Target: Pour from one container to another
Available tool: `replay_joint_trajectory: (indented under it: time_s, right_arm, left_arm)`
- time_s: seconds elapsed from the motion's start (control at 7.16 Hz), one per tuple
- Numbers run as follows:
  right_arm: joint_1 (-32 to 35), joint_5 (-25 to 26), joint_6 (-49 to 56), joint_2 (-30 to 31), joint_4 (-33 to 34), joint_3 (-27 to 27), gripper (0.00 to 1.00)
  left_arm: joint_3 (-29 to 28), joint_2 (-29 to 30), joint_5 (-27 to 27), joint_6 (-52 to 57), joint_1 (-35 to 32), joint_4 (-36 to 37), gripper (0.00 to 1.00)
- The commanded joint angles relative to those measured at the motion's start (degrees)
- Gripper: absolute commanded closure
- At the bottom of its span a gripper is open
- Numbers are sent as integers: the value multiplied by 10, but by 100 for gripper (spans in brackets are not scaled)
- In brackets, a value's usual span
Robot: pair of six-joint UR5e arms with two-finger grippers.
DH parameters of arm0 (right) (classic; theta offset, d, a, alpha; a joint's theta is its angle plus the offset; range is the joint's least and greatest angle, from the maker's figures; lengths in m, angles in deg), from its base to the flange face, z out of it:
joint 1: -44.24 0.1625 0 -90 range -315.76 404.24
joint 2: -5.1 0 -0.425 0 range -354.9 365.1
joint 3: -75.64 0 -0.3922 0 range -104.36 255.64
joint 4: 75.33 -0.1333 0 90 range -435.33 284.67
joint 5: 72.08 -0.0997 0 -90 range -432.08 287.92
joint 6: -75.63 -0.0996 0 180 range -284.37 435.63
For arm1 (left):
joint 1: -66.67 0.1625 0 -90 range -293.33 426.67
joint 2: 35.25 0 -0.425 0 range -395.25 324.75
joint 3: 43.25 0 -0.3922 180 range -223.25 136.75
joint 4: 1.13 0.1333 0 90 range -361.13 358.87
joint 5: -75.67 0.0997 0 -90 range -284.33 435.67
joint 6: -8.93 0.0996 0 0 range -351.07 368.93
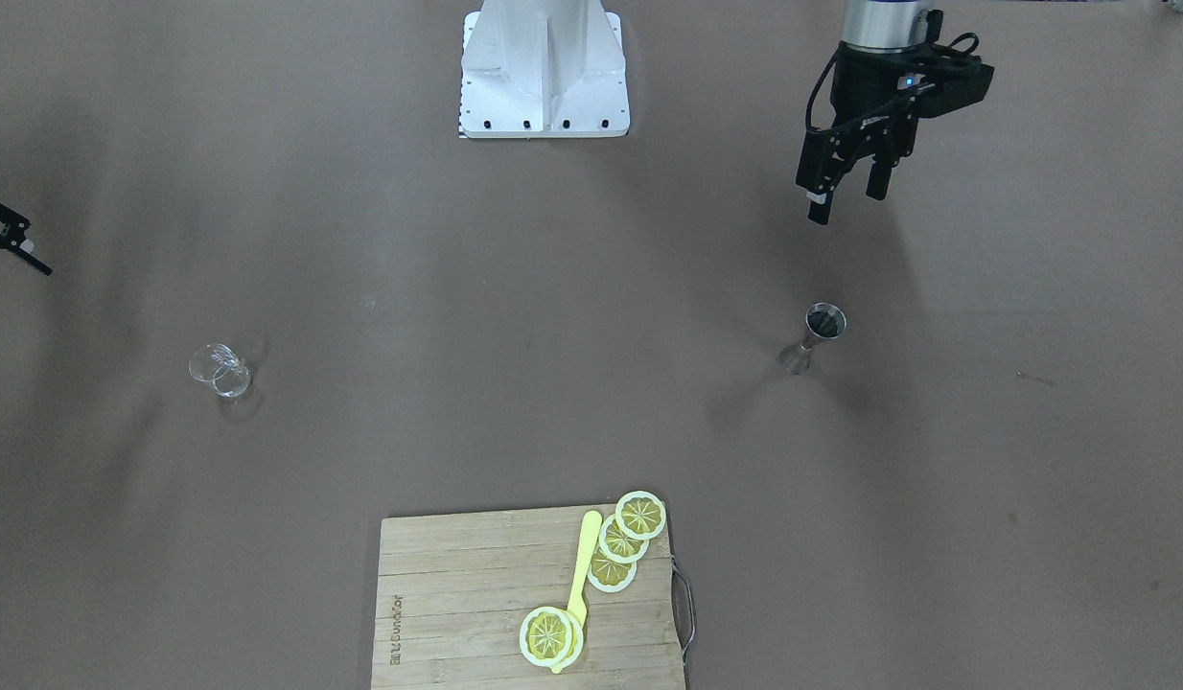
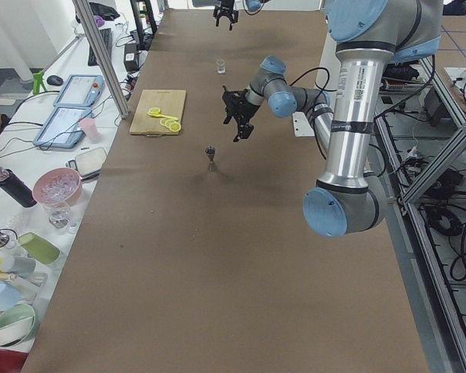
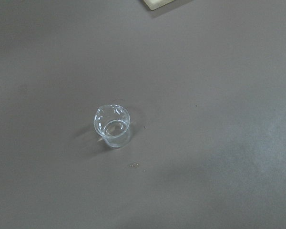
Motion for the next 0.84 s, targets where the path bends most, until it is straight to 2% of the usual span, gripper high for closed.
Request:
replay_joint_trajectory:
  time_s: [0.0, 0.28, 0.56, 0.7]
  right_arm:
    - [-8, -4, 8, 0, -81, 33, 0]
    - [-11, -16, 9, -7, -182, 101, 0]
    - [-11, -88, 9, -53, -229, 189, 0]
    - [-11, -101, 9, -72, -252, 218, 0]
  left_arm:
    - [-9, -10, 167, -47, 93, 27, 3]
    - [-53, -2, 222, -45, 103, 26, 3]
    - [-122, 50, 246, -45, 105, 23, 3]
    - [-143, 56, 268, -46, 108, 22, 3]
